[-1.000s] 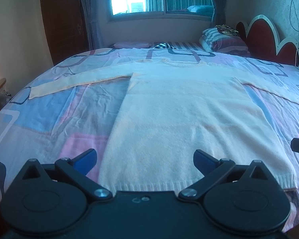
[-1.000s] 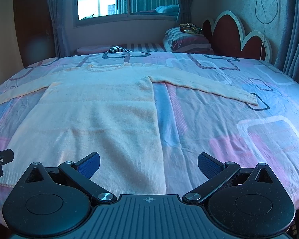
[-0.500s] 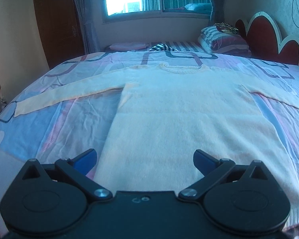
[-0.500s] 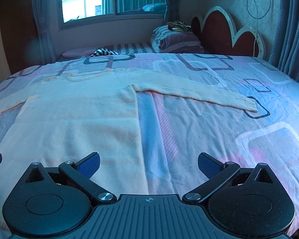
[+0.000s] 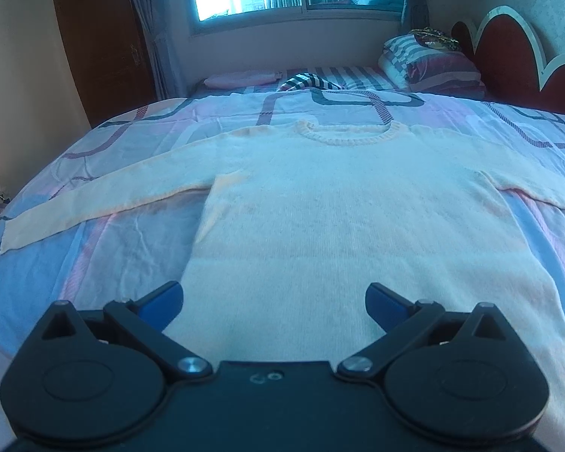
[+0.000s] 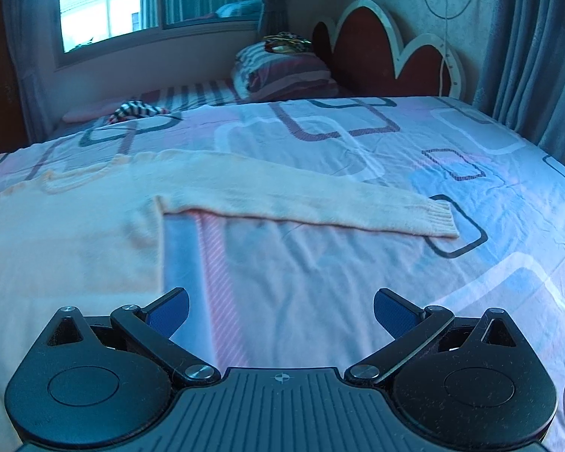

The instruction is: Fold small clothes

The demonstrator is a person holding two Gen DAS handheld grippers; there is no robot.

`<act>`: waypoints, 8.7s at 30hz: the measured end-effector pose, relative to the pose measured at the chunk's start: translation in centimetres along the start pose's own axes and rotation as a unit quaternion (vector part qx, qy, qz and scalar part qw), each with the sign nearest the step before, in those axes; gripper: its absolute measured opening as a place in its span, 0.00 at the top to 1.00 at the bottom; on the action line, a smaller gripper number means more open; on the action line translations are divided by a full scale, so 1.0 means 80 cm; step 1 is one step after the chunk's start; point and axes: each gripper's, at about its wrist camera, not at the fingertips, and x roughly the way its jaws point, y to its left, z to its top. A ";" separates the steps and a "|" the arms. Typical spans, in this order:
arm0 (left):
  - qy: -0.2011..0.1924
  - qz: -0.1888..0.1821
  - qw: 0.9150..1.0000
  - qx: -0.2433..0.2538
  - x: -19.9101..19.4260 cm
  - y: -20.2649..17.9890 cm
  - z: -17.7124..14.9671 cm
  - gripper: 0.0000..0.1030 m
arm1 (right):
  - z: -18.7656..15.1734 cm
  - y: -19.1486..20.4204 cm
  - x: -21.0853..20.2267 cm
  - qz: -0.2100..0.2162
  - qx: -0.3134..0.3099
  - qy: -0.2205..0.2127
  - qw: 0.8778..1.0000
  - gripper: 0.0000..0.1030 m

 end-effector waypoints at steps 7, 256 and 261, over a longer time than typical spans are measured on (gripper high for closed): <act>0.003 0.012 1.000 -0.021 0.041 0.000 0.019 0.00 | 0.030 -0.059 0.062 -0.040 0.032 0.001 0.999 0.00; -0.074 -0.184 0.964 -0.178 0.215 0.174 0.163 0.98 | 0.094 0.174 0.152 0.134 0.058 0.017 0.989 0.52; -0.057 -0.221 0.969 -0.093 0.220 0.052 0.163 0.98 | 0.107 0.152 0.164 0.140 0.085 0.014 0.986 0.52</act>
